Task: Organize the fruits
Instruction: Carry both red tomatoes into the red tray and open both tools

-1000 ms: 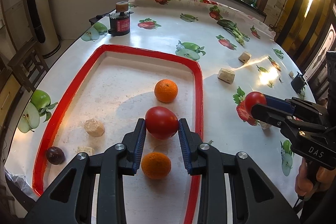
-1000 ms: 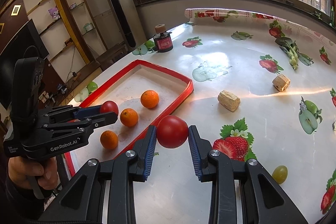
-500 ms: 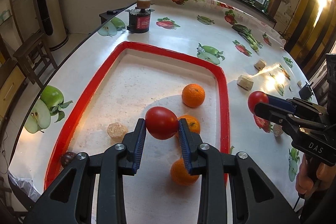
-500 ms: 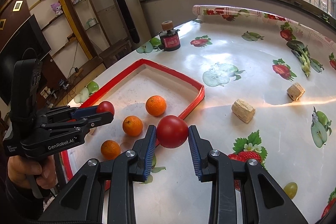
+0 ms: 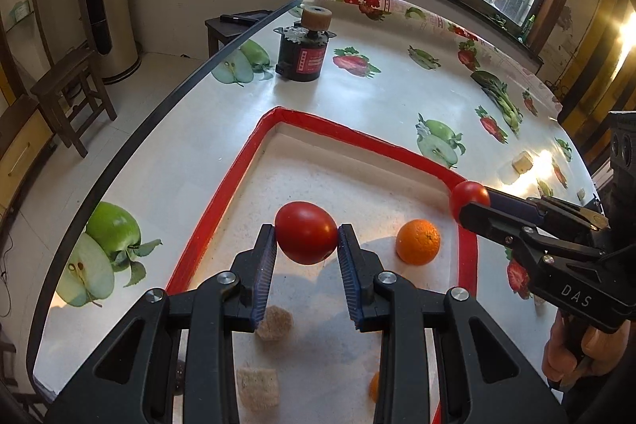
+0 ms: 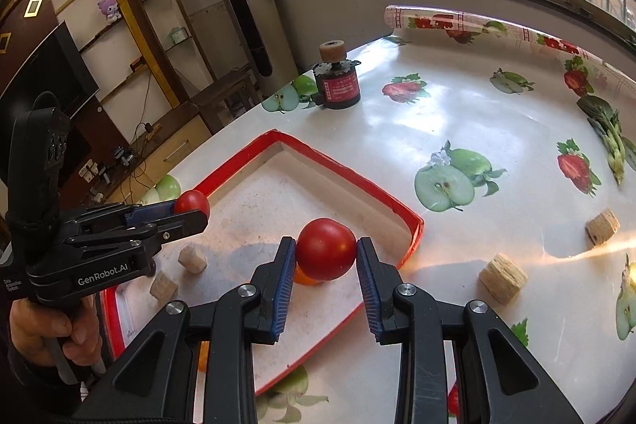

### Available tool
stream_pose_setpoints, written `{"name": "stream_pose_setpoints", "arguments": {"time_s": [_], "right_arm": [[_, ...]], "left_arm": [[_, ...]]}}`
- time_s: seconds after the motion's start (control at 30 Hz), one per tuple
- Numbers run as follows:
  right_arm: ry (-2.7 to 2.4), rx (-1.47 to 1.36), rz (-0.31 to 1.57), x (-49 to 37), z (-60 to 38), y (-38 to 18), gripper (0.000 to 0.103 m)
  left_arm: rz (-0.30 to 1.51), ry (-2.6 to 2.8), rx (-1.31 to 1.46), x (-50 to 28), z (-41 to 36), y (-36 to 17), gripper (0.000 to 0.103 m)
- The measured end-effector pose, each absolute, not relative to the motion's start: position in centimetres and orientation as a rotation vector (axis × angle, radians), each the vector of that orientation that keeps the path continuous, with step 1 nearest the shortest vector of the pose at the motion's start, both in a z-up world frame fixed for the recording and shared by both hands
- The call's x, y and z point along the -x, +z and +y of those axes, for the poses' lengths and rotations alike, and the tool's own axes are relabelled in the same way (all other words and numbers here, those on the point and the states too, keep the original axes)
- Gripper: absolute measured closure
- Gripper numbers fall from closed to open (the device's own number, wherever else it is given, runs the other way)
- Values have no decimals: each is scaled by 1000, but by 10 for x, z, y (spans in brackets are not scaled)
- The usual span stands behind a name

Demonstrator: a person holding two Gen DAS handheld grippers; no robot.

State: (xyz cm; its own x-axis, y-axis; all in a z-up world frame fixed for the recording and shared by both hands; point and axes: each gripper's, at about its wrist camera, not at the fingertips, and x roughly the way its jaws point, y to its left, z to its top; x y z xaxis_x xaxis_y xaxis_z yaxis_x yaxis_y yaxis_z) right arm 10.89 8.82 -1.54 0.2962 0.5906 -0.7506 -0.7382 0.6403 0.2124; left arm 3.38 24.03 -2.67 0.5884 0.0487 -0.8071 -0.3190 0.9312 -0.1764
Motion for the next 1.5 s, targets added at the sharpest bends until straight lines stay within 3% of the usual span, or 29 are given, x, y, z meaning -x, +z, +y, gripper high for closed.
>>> {"name": "stream_pose_setpoints", "arguments": {"time_s": [0.67, 0.83, 0.97, 1.1, 1.5], "right_arm": [[857, 207, 991, -140, 120, -59, 69], [863, 198, 996, -140, 116, -57, 67], [862, 183, 984, -135, 108, -51, 60], [861, 174, 968, -129, 97, -42, 60], [858, 148, 919, -100, 53, -17, 59]], "left_arm": [[991, 218, 324, -58, 240, -59, 73], [1008, 238, 329, -55, 238, -61, 67], [999, 243, 320, -49, 232, -57, 67], [985, 258, 320, -41, 229, -52, 53], [929, 247, 307, -18, 208, -29, 53]]}}
